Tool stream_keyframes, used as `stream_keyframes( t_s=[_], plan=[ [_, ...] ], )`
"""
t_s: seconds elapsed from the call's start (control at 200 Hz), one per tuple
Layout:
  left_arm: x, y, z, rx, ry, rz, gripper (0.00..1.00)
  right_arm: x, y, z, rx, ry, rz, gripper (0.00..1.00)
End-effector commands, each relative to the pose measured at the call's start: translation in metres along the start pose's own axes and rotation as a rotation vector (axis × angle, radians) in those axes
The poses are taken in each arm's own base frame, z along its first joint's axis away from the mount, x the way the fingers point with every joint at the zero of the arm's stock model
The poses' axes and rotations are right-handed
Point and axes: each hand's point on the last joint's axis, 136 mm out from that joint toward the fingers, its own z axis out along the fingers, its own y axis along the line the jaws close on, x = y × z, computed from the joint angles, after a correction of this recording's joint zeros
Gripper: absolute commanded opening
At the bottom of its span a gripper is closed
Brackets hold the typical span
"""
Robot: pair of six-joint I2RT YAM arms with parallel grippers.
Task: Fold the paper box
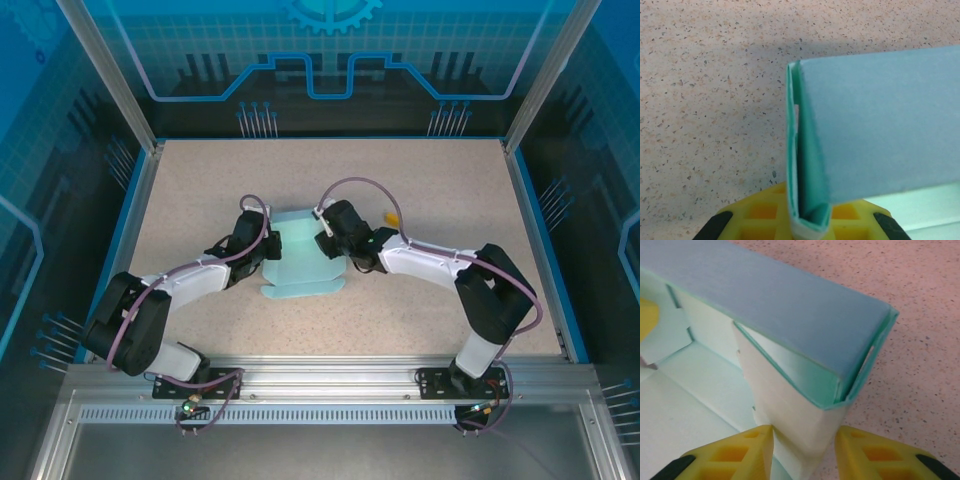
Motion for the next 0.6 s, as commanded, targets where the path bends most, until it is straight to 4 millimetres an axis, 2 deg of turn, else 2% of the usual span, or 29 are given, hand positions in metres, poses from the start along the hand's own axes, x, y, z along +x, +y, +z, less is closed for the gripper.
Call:
stream_keyframes(
  t_s=[0.0,0.125,0.245,0.595],
  plan=[
    [-0.012,-0.028,-0.012,0.126,-0.04,-0.01,0.12,-0.018,0.01,0.004,0.028,-0.049,0.026,0.36],
    [-0.011,-0.028,-0.012,0.126,-0.037,-0.01,0.12,-0.018,0.003,0.006,0.116,-0.032,0.03,0.33],
    [-0.01,-0.028,-0.011,0.125,-0.035,-0.014,0.12,-0.017,-0.006,0.005,0.223,-0.008,0.021,0.23],
    [-0.007,-0.026,-0.01,0.115,-0.03,-0.014,0.12,-0.001,-0.027,0.006,0.45,0.085,-0.043,0.2]
  ],
)
